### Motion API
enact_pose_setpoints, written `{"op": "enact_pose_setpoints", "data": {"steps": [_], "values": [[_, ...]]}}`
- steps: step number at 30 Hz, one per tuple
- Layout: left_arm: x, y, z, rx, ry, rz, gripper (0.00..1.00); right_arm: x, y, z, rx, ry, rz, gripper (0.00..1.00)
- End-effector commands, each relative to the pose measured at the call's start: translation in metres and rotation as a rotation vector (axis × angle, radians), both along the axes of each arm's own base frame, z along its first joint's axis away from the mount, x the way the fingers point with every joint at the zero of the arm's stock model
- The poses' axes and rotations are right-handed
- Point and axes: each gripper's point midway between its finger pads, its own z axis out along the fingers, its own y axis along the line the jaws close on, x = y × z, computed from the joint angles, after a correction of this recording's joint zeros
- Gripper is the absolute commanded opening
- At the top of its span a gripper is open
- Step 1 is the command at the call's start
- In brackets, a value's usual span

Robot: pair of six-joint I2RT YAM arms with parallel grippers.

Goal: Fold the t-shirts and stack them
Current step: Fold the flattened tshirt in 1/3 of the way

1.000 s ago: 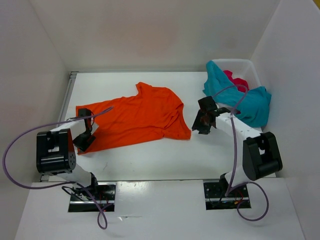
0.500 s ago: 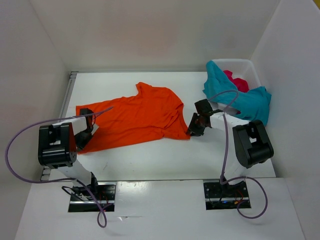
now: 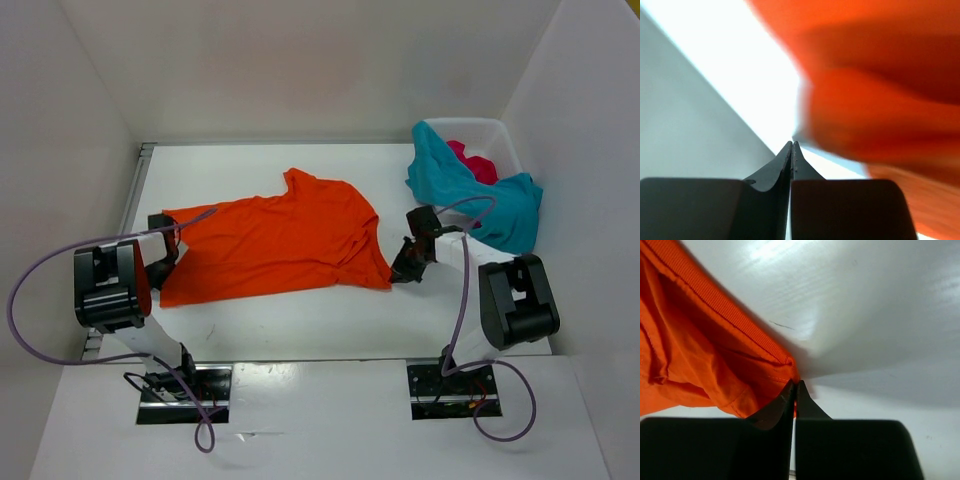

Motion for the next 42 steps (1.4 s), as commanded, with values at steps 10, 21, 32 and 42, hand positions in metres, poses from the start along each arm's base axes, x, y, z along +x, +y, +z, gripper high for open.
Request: {"op": "enact_pose_setpoints", "data": {"steps": [10, 21, 32, 42], "values": [[0.021, 0.018, 0.005, -0.030, -0.096, -0.009, 0.00, -0.051, -0.028, 0.022, -0.112, 0.096, -0.255, 0.44], [0.016, -0.038, 0.024, -0.475, -0.189, 0.019, 0.56, -0.074, 0.012, 0.084, 0.049, -0.124, -0.183, 0.63], [0.003, -0.066, -0.019, -0.488, -0.087, 0.031, 0.60, -0.057, 0.035, 0.032, -0.219, -0.037, 0.007, 0.71], [-0.001, -0.070, -0.027, -0.463, -0.067, 0.049, 0.60, -0.036, 0.028, 0.004, -0.308, -0.036, -0.009, 0.62]]}}
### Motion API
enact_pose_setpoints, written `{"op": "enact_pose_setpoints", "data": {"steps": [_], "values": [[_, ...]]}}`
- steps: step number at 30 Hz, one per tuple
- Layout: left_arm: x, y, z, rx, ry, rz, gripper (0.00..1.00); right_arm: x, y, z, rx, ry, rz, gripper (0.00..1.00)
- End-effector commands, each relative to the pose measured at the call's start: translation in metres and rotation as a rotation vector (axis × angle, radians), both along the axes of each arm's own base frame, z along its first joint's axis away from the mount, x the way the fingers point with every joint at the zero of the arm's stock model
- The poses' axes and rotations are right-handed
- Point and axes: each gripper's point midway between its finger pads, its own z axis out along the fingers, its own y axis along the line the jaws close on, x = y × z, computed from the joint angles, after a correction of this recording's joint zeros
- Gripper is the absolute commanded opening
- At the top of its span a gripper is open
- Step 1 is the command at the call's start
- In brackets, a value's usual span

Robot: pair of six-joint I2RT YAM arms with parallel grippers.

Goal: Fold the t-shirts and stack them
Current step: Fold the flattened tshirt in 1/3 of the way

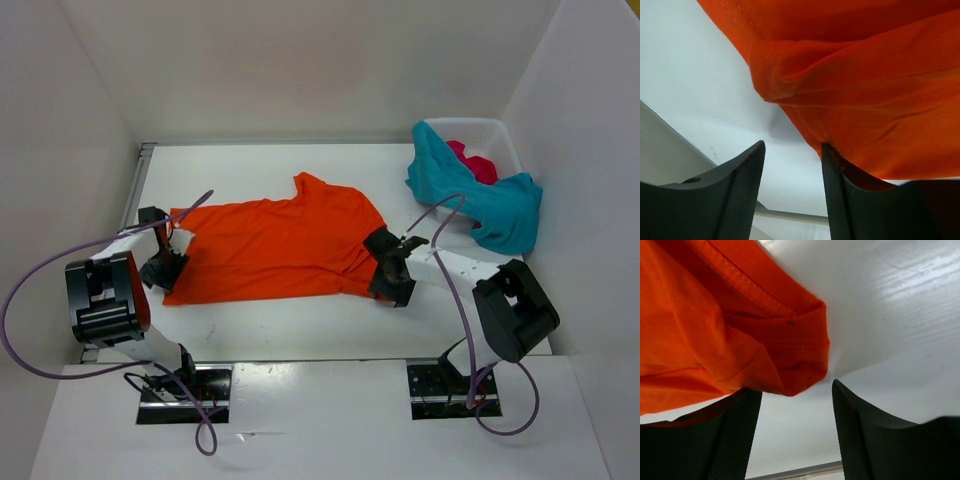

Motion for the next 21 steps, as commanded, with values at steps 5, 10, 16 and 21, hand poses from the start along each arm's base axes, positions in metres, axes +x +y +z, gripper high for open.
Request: {"op": "enact_pose_setpoints", "data": {"steps": [5, 10, 16, 21], "values": [[0.001, -0.013, -0.026, -0.040, 0.014, 0.032, 0.41, 0.026, -0.002, 0.001, -0.020, -0.085, -0.013, 0.35], [0.004, 0.014, -0.032, 0.049, 0.023, 0.065, 0.00, 0.022, -0.007, 0.013, -0.011, -0.095, -0.036, 0.03], [0.003, 0.042, -0.026, 0.157, 0.031, 0.053, 0.00, 0.006, -0.013, 0.009, 0.014, -0.039, -0.099, 0.02], [0.008, 0.049, -0.021, 0.176, 0.015, 0.046, 0.00, 0.007, -0.018, -0.004, 0.004, -0.009, -0.120, 0.12]]}}
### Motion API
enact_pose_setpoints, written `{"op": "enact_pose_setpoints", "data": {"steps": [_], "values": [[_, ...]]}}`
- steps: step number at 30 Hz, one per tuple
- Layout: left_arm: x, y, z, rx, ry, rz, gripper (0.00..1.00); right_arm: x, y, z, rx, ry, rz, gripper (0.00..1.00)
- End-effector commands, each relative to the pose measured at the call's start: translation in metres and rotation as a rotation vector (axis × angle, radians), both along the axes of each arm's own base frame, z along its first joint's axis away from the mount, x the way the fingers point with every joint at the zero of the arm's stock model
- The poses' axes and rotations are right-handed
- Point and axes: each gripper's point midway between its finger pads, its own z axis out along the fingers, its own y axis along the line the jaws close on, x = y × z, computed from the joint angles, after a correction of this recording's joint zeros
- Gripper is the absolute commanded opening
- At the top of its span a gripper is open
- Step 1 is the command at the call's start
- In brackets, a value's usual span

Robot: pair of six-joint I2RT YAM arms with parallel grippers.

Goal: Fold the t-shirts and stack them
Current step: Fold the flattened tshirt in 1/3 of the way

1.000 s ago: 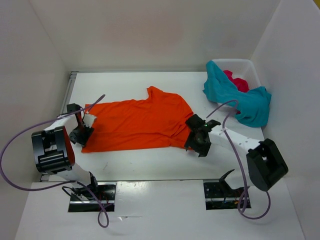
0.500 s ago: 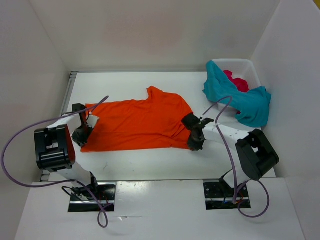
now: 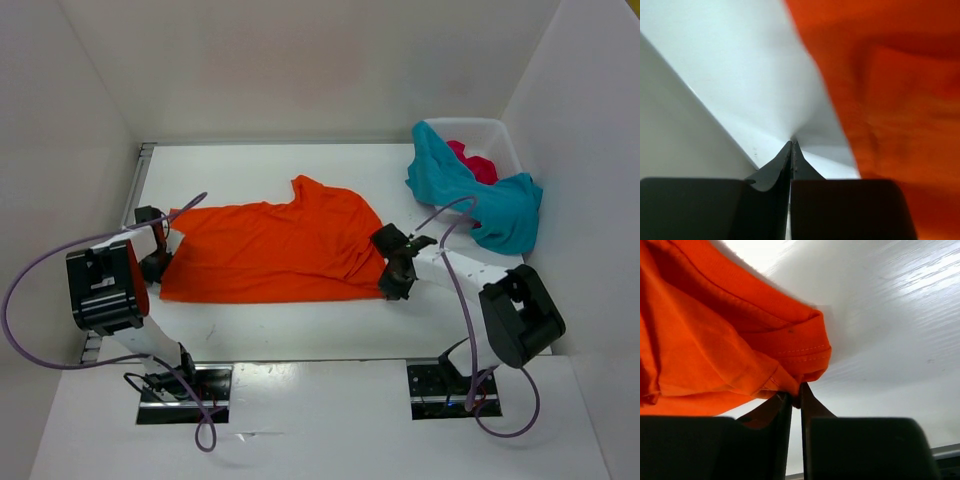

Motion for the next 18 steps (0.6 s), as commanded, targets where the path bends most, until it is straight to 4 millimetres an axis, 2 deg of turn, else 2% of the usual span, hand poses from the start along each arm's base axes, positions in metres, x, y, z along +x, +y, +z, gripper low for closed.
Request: {"op": "enact_pose_setpoints", "data": {"steps": [1, 2, 4, 5, 6, 7, 9, 11, 12, 13, 14, 15, 16, 18], "values": [[0.002, 0.004, -0.018, -0.017, -0.006, -0.009, 0.00, -0.006, -0.016, -0.013, -0.042, 0.049, -0.045, 0.15], [0.001, 0.001, -0.016, -0.028, -0.005, -0.012, 0.02, -0.009, -0.018, -0.016, -0.041, 0.062, -0.043, 0.23], [-0.005, -0.002, -0.019, -0.045, 0.010, -0.005, 0.09, -0.011, -0.018, -0.018, -0.039, 0.078, -0.041, 0.24], [-0.006, -0.003, -0.017, -0.046, 0.010, -0.005, 0.11, -0.012, -0.016, -0.018, -0.030, 0.083, -0.039, 0.40], [-0.008, -0.003, -0.016, -0.044, 0.006, -0.005, 0.14, -0.011, -0.015, -0.016, -0.024, 0.074, -0.039, 0.47], [-0.006, -0.003, -0.010, -0.038, -0.013, -0.006, 0.17, -0.011, -0.014, -0.008, -0.009, 0.065, -0.037, 0.51], [-0.011, 0.000, -0.006, -0.013, -0.006, 0.000, 0.27, -0.007, -0.011, 0.007, 0.013, 0.029, -0.047, 0.52], [-0.005, 0.011, 0.013, 0.052, -0.039, 0.023, 0.32, -0.005, -0.013, 0.032, 0.033, -0.022, -0.072, 0.52], [-0.002, 0.016, 0.022, 0.083, -0.057, 0.030, 0.44, 0.002, -0.011, 0.047, 0.027, -0.072, -0.067, 0.54], [0.001, 0.025, 0.040, 0.147, -0.091, 0.055, 0.49, 0.004, -0.013, 0.057, 0.025, -0.092, -0.081, 0.54], [0.010, 0.033, 0.053, 0.191, -0.139, 0.068, 0.55, -0.001, -0.018, 0.064, 0.010, -0.090, -0.084, 0.54], [0.021, 0.041, 0.072, 0.234, -0.189, 0.082, 0.59, 0.005, -0.020, 0.078, 0.012, -0.135, -0.090, 0.55], [0.028, 0.047, 0.086, 0.270, -0.224, 0.095, 0.67, 0.002, -0.022, 0.080, 0.010, -0.133, -0.090, 0.56], [0.040, 0.056, 0.113, 0.321, -0.297, 0.116, 0.72, 0.005, -0.020, 0.086, 0.021, -0.152, -0.091, 0.59]]}}
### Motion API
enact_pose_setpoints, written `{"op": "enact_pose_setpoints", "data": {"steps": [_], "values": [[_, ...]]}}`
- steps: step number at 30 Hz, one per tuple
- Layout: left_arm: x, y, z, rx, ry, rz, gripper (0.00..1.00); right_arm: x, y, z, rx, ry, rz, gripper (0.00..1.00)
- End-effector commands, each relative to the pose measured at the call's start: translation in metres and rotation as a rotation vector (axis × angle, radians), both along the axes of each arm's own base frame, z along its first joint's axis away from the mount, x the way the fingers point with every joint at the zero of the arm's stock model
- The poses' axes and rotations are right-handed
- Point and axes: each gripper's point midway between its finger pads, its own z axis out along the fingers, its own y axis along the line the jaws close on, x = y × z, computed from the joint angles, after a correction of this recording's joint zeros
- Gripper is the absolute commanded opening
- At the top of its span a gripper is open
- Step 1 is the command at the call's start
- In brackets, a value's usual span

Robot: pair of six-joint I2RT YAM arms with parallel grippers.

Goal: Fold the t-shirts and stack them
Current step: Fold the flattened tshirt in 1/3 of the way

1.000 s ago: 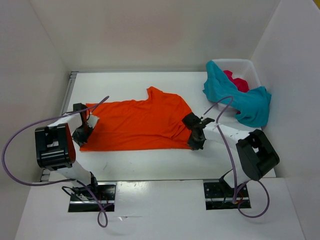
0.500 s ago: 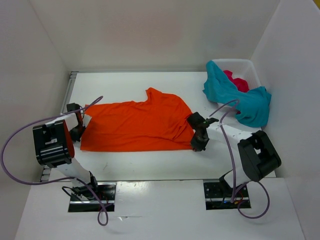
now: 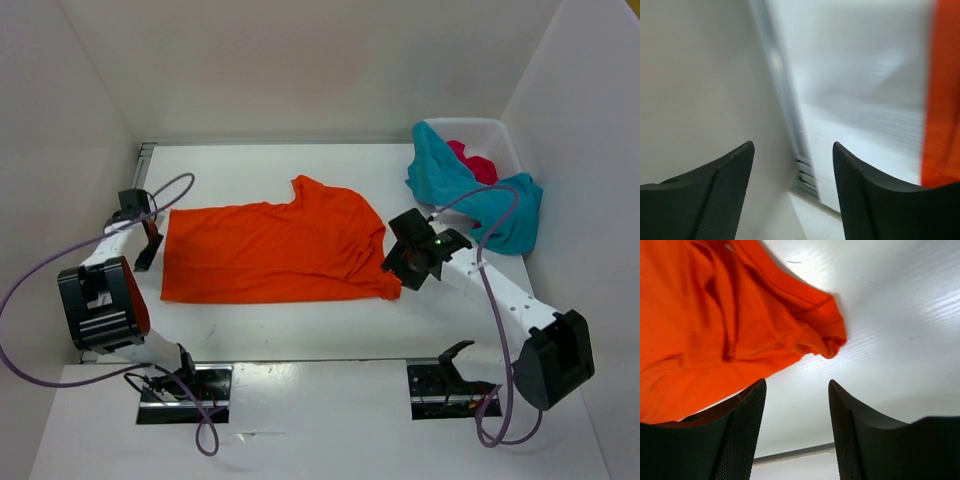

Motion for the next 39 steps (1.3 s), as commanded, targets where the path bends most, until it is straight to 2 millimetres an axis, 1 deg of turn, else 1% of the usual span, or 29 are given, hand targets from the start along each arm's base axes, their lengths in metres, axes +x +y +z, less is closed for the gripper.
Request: {"op": "enact_pose_setpoints", "data": {"steps": [1, 3, 4, 5, 6, 8, 9, 10, 11, 12, 13, 14, 15, 16, 17, 18, 19, 20, 22, 23, 25, 27, 29, 30, 33, 35, 36, 38, 39], "values": [[0.040, 0.027, 0.086, 0.150, -0.249, 0.053, 0.73, -0.004, -0.008, 0.011, -0.031, -0.008, -0.025, 0.59], [0.060, 0.015, 0.112, 0.142, -0.314, -0.014, 0.74, -0.001, -0.008, 0.000, -0.019, -0.007, -0.042, 0.59], [0.082, -0.019, 0.130, 0.121, -0.371, -0.141, 0.74, 0.004, -0.011, -0.003, -0.013, -0.016, -0.062, 0.59], [0.096, -0.041, 0.144, 0.134, -0.385, -0.254, 0.75, 0.007, -0.012, -0.014, -0.007, -0.014, -0.058, 0.59], [0.115, -0.098, 0.149, 0.118, -0.395, -0.427, 0.75, 0.011, -0.020, -0.022, -0.009, 0.001, -0.086, 0.59], [0.128, -0.163, 0.154, 0.103, -0.401, -0.621, 0.75, 0.018, -0.027, -0.030, -0.008, 0.005, -0.083, 0.59], [0.129, -0.201, 0.142, 0.065, -0.367, -0.723, 0.77, 0.024, -0.029, -0.037, -0.004, 0.004, -0.085, 0.59], [0.123, -0.266, 0.135, 0.027, -0.347, -0.905, 0.77, 0.029, -0.034, -0.040, 0.003, 0.012, -0.101, 0.59], [0.120, -0.303, 0.136, -0.022, -0.350, -1.004, 0.77, 0.035, -0.036, -0.042, -0.001, 0.001, -0.095, 0.59], [0.114, -0.333, 0.125, -0.064, -0.318, -1.072, 0.77, 0.032, -0.038, -0.053, 0.003, 0.036, -0.101, 0.59], [0.101, -0.379, 0.124, -0.111, -0.317, -1.183, 0.77, 0.034, -0.037, -0.056, 0.015, 0.044, -0.092, 0.59], [0.093, -0.409, 0.114, -0.171, -0.292, -1.264, 0.77, 0.036, -0.040, -0.061, 0.015, 0.044, -0.106, 0.59], [0.088, -0.432, 0.119, -0.204, -0.303, -1.317, 0.77, 0.036, -0.038, -0.066, 0.019, 0.060, -0.093, 0.59], [0.074, -0.467, 0.112, -0.261, -0.296, -1.407, 0.77, 0.036, -0.041, -0.068, 0.017, 0.068, -0.102, 0.59], [0.067, -0.483, 0.109, -0.283, -0.291, -1.447, 0.77, 0.039, -0.040, -0.067, 0.021, 0.055, -0.102, 0.59], [0.058, -0.495, 0.101, -0.301, -0.266, -1.482, 0.77, 0.040, -0.043, -0.070, 0.022, 0.052, -0.114, 0.59], [0.052, -0.510, 0.100, -0.319, -0.262, -1.529, 0.77, 0.040, -0.048, -0.073, 0.022, 0.054, -0.133, 0.59], [0.035, -0.528, 0.083, -0.342, -0.209, -1.583, 0.77, 0.040, -0.051, -0.073, 0.022, 0.053, -0.143, 0.59], [0.021, -0.549, 0.070, -0.382, -0.181, -1.654, 0.77, 0.042, -0.059, -0.075, 0.023, 0.036, -0.158, 0.59], [0.016, -0.557, 0.058, -0.391, -0.154, -1.672, 0.77, 0.043, -0.064, -0.075, 0.031, 0.038, -0.179, 0.59], [0.011, -0.563, 0.040, -0.437, -0.114, -1.656, 0.75, 0.045, -0.062, -0.072, 0.049, 0.026, -0.159, 0.58], [0.012, -0.564, 0.035, -0.436, -0.108, -1.655, 0.75, 0.047, -0.061, -0.071, 0.068, 0.022, -0.148, 0.58], [0.009, -0.567, 0.034, -0.461, -0.103, -1.657, 0.73, 0.042, -0.055, -0.073, 0.093, 0.038, -0.124, 0.57], [0.003, -0.564, 0.024, -0.475, -0.061, -1.661, 0.73, 0.043, -0.055, -0.075, 0.093, 0.038, -0.124, 0.57], [0.003, -0.561, 0.016, -0.460, -0.049, -1.653, 0.71, 0.042, -0.054, -0.076, 0.099, 0.039, -0.111, 0.57], [0.005, -0.563, 0.006, -0.457, -0.034, -1.651, 0.68, 0.041, -0.054, -0.078, 0.099, 0.039, -0.111, 0.57], [0.002, -0.564, 0.002, -0.468, -0.020, -1.655, 0.62, 0.041, -0.054, -0.079, 0.096, 0.039, -0.103, 0.57], [0.000, -0.569, 0.006, -0.494, -0.019, -1.667, 0.57, 0.041, -0.054, -0.079, 0.096, 0.039, -0.103, 0.57], [-0.005, -0.567, -0.001, -0.508, 0.018, -1.669, 0.57, 0.041, -0.054, -0.079, 0.096, 0.039, -0.103, 0.57]]}}
